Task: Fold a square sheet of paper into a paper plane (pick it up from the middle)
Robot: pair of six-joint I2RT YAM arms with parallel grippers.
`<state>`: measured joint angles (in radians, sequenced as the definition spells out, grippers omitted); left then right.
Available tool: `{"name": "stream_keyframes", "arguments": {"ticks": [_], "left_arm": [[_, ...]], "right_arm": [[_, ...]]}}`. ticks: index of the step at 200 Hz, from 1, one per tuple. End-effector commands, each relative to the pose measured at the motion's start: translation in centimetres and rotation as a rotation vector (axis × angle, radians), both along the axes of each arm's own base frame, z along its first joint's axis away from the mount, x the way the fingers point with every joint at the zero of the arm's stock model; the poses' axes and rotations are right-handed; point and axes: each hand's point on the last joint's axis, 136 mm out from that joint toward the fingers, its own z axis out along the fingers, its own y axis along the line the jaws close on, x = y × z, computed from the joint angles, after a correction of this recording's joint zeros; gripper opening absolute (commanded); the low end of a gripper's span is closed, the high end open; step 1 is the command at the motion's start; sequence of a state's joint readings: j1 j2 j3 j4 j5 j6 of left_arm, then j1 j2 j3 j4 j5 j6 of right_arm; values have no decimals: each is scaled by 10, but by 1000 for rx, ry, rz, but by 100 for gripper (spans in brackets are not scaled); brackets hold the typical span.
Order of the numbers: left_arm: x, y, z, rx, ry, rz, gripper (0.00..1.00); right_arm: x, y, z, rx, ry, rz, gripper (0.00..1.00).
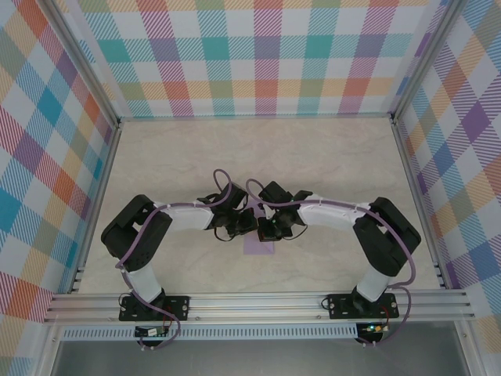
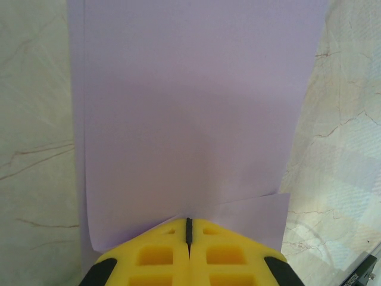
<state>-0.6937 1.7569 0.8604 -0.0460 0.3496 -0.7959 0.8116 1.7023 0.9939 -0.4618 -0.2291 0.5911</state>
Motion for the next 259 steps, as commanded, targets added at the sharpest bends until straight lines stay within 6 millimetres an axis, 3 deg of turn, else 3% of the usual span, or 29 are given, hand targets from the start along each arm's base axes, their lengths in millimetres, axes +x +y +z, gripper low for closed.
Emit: {"name": "stream_keyframes", "arguments": {"ticks": [1,56,120,159,187,224,259], "left_arm": [[-20,31,-42,165,91,27,0],[-21,38,-45,199,97,46,0],[-21,42,-48,222,101,57,0],[-19,39,-45,212,94,51,0],[-17,32,-40,180,85,33,0],[-15,20,-33,133,70,-10,0],[-13,12,-23,110,45,-37,0]], "right_arm": [[8,4,-4,-4,9,-25,0],[-1,-7,-22,-54,48,-31,0],[-45,-45,-33,-105,138,-6,0],[-64,-65,-27,-112,137,-10,0],[-46,-61,-9,-51,72,-57,0],[-5,-33,17,103,0,-149,0],[18,-11,16,154,19,-187,0]]}}
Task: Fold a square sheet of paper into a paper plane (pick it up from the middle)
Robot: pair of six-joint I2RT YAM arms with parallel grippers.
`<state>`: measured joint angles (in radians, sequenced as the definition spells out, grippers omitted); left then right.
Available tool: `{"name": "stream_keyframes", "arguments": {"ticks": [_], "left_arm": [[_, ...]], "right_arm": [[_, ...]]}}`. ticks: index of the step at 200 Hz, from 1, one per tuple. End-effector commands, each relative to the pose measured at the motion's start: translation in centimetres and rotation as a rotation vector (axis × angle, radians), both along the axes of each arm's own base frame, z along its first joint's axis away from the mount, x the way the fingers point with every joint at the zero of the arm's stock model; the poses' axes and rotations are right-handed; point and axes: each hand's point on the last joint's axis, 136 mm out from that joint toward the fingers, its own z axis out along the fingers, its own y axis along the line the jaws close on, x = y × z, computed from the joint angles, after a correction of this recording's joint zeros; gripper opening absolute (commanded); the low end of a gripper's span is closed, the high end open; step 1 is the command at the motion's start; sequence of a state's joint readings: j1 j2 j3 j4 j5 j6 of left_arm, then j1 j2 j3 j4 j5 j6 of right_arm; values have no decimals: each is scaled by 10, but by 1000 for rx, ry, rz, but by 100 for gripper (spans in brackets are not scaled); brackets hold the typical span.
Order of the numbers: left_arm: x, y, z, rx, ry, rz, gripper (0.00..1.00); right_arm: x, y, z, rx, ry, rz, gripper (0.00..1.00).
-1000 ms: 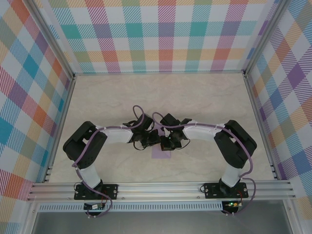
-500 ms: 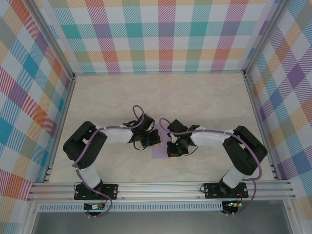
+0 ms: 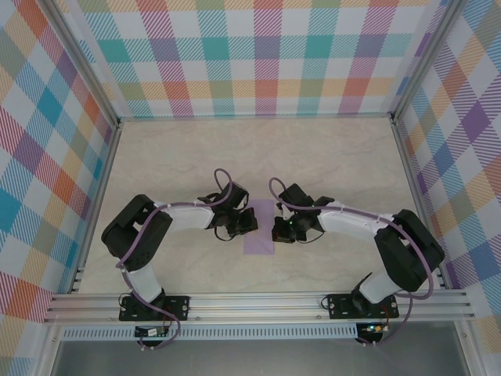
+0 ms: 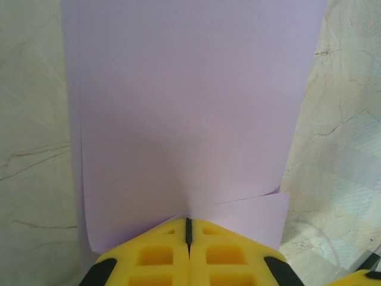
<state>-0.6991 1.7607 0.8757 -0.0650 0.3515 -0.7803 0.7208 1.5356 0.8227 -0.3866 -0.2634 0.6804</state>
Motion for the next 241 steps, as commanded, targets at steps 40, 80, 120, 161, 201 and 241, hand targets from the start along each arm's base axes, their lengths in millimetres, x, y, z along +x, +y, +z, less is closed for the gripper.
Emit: {"name": "stream_keyframes", "arguments": {"ticks": [40,80,120,161,201,241], "left_arm": [[-3,4,-7,69,-3,-39,0],[7,-16,19,-13,-61,-76,0],[9,-22,31,-45,-87,-79,0],[-4,-25,34,-69,-84,-91,0],[-25,-23,30,-97,-74,-93,0],[-34,-32,26,-142,-77,-114,0]], "right_arm": [[12,23,-13,55,61,-25,0],[-2,14,-19,42,88,-20,0],[-16,9,-13,79,109,-15,0],[-26,5,-18,78,137,-13,0],[-26,7,-20,82,145,-11,0],[-23,10,-26,70,161,-4,0]]}}
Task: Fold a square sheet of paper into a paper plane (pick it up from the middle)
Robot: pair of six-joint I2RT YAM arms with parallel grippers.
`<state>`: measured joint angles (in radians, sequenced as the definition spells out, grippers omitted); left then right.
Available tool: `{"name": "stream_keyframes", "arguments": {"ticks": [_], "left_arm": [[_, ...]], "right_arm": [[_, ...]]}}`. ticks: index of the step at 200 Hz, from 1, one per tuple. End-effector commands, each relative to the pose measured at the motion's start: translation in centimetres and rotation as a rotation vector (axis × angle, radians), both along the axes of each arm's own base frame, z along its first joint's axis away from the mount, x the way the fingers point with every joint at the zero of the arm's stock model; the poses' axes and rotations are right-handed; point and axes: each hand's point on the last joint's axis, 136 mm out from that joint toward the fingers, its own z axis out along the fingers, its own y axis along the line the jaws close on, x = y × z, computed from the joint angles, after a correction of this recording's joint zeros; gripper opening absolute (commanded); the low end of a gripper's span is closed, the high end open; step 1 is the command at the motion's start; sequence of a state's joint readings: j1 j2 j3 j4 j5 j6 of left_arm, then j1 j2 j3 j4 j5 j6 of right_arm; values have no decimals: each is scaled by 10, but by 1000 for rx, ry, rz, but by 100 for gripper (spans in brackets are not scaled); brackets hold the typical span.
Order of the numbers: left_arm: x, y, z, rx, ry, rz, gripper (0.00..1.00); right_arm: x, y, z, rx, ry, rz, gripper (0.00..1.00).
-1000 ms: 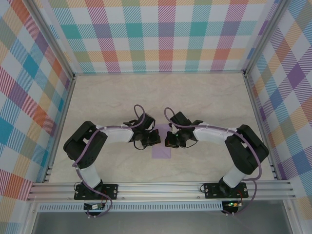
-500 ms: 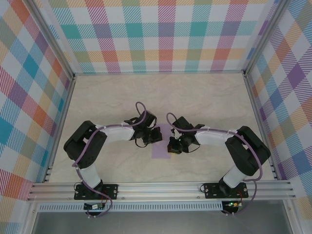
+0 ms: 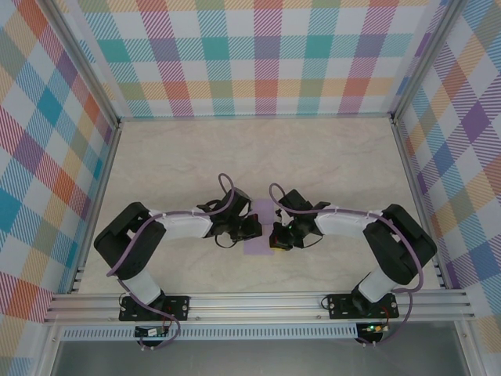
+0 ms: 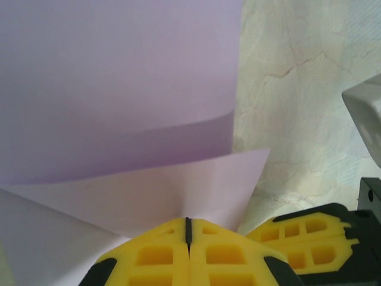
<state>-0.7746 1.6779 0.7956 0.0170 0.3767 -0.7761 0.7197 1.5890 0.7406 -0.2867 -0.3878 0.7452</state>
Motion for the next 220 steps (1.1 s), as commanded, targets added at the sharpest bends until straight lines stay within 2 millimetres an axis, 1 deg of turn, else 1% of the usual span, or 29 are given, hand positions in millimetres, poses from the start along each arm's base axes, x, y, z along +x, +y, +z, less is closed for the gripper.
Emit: {"name": "stream_keyframes", "arguments": {"ticks": [1,21,41,79,119,141,153,169,182,201,220], "left_arm": [[-4,-14,11,-71,-24,-23,0],[-7,-20,8,-90,-29,-45,0],[-9,-22,3,-97,-25,-59,0],[-13,-19,-12,-73,-16,-73,0],[-15,-16,-20,-69,-18,-81,0],[-16,-11,-28,-34,-19,-74,0],[-16,-9,-30,-23,-21,-70,0],[-15,-7,-31,-15,-24,-66,0],[-15,-8,-30,-19,-29,-68,0],[-14,-10,-25,-36,-37,-78,0],[-14,-18,-14,-80,-48,-99,0]], "right_arm": [[0,5,-2,7,24,8,0],[0,4,-4,-5,25,8,0],[-2,0,-7,-22,33,9,0],[-5,-6,-12,-56,42,10,0],[-6,-8,-14,-75,50,18,0],[-4,-4,-9,-58,41,24,0],[-1,1,-1,-28,24,29,0],[2,9,10,10,-4,39,0],[3,11,13,16,-9,41,0],[2,10,4,0,9,41,0],[-1,6,-6,-25,29,33,0]]}}
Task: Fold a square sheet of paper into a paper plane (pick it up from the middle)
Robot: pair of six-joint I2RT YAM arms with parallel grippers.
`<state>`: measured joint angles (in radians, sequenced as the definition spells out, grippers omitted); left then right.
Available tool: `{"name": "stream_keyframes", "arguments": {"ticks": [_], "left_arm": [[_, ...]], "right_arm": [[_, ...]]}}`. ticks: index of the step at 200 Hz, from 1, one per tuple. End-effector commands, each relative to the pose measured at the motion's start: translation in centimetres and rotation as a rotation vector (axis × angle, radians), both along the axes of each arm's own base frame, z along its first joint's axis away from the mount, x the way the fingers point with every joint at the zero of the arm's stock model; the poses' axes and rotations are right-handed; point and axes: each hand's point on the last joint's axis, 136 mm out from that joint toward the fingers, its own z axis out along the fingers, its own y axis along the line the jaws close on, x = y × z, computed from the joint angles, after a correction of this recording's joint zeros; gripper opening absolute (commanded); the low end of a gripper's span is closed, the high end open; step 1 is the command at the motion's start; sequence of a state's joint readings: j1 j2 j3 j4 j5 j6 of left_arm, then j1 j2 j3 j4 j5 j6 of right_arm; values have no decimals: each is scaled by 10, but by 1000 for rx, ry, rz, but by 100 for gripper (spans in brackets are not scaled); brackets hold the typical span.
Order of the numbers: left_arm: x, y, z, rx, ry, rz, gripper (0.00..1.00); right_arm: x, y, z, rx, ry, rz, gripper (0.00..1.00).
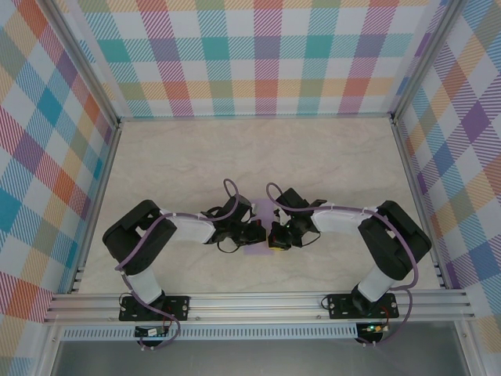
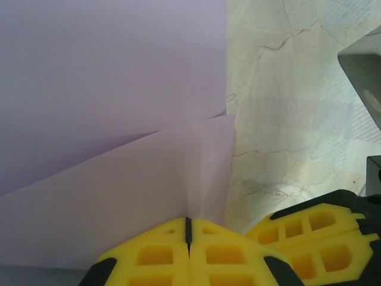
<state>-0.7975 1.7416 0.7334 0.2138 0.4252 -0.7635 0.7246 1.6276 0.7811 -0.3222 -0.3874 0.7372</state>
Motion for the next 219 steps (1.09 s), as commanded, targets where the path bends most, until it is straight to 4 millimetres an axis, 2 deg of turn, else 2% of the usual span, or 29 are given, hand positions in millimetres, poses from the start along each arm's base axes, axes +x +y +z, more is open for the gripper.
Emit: {"name": "stream_keyframes", "arguments": {"ticks": [1,41,75,104,155,181,219], "left_arm": [[-7,-2,0,-7,-18,-38,0],[-10,-6,15,-58,-41,-63,0],[-15,-4,7,-50,-25,-75,0],[-11,-1,-1,-10,-25,-61,0],[8,21,-17,122,-67,3,0],[27,41,-21,153,-75,16,0],[52,65,-21,138,-82,55,0]], "right_arm": [[-2,3,-4,-5,9,20,0],[-6,-7,-16,-57,22,7,0],[-7,-8,-18,-67,26,13,0],[-8,-10,-19,-82,30,19,0],[-17,-27,-31,-164,46,41,0],[-22,-36,-37,-203,51,61,0],[-24,-39,-40,-210,51,65,0]]}}
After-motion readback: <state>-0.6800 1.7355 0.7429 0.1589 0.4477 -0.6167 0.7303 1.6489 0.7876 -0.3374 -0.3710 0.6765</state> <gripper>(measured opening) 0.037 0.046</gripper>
